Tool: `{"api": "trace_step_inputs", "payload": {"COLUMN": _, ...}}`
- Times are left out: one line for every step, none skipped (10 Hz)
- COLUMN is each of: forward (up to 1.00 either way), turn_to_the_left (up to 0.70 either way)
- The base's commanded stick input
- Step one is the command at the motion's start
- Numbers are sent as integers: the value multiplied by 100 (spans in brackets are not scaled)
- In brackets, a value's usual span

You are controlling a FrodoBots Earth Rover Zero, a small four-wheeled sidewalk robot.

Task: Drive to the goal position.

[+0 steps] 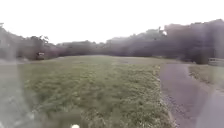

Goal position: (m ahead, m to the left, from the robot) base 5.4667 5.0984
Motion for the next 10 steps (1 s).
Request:
{"api": "trace_step_inputs", "payload": {"forward": 70, "turn_to_the_left": 0}}
{"api": "trace_step_inputs", "payload": {"forward": 70, "turn_to_the_left": 0}}
{"api": "trace_step_inputs", "payload": {"forward": 70, "turn_to_the_left": 0}}
{"api": "trace_step_inputs", "payload": {"forward": 70, "turn_to_the_left": 0}}
{"api": "trace_step_inputs", "payload": {"forward": 70, "turn_to_the_left": 0}}
{"api": "trace_step_inputs", "payload": {"forward": 70, "turn_to_the_left": 0}}
{"api": "trace_step_inputs", "payload": {"forward": 70, "turn_to_the_left": 0}}
{"api": "trace_step_inputs", "payload": {"forward": 70, "turn_to_the_left": 0}}
{"api": "trace_step_inputs", "payload": {"forward": 70, "turn_to_the_left": 0}}
{"api": "trace_step_inputs", "payload": {"forward": 70, "turn_to_the_left": 0}}
